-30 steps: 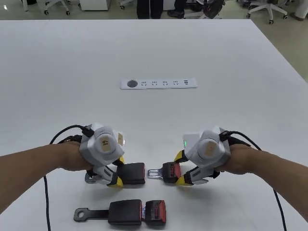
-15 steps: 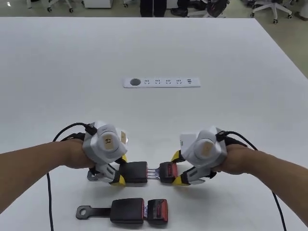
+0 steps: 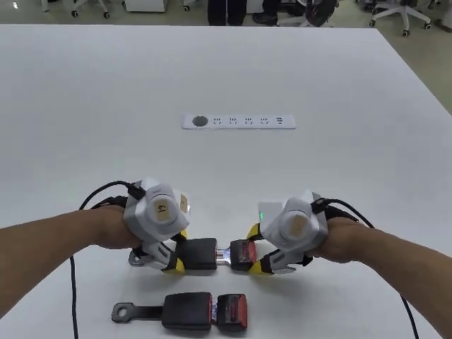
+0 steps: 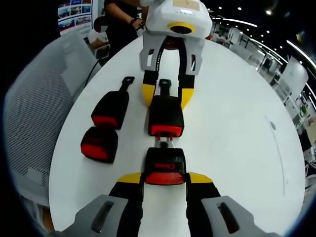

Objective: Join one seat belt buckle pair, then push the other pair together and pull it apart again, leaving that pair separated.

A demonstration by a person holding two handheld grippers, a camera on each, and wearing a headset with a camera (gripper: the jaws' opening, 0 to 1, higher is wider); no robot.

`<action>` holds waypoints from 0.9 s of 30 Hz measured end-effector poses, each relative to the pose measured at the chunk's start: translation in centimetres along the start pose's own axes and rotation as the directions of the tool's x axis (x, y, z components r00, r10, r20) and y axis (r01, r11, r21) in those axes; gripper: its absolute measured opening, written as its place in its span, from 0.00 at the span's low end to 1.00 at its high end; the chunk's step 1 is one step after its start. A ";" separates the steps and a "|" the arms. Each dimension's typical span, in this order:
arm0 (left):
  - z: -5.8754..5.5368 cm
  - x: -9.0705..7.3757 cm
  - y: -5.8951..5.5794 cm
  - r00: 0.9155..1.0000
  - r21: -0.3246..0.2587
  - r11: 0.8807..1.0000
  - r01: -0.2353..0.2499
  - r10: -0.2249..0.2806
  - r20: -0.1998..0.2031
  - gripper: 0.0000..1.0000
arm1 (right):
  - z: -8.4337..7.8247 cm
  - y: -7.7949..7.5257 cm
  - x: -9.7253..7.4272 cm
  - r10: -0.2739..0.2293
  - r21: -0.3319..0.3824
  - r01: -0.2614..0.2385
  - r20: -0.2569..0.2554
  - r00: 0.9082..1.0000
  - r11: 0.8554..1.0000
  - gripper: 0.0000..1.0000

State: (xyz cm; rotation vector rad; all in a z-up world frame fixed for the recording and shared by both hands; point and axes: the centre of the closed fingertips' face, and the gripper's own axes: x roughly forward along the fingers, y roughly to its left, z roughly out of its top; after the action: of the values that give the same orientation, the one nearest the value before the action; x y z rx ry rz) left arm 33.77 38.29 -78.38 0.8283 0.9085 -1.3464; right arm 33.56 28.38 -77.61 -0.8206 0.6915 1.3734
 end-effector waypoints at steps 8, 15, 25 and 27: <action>0.1 -0.2 -0.2 1.000 0.004 1.000 0.001 -0.001 -0.006 0.31 | 0.1 0.0 0.3 0.001 0.028 -0.001 0.003 1.000 1.000 0.28; 0.2 -0.1 -0.2 1.000 0.007 1.000 0.004 -0.004 -0.007 0.31 | 1.1 0.2 0.7 0.003 0.059 -0.004 0.027 1.000 0.998 0.27; 0.2 0.1 0.0 1.000 0.013 1.000 0.005 -0.005 -0.019 0.30 | 1.2 0.0 1.3 -0.005 0.063 0.005 0.005 1.000 0.998 0.26; 0.1 0.1 0.0 1.000 0.015 1.000 0.003 -0.002 -0.021 0.30 | 1.2 0.0 1.3 -0.007 0.058 0.007 0.003 1.000 0.998 0.26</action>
State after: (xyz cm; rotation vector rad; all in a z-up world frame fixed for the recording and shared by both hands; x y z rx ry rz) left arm 33.80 38.17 -78.41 0.8549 0.9169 -1.3505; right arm 33.60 30.09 -77.99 -0.7736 0.7218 1.3421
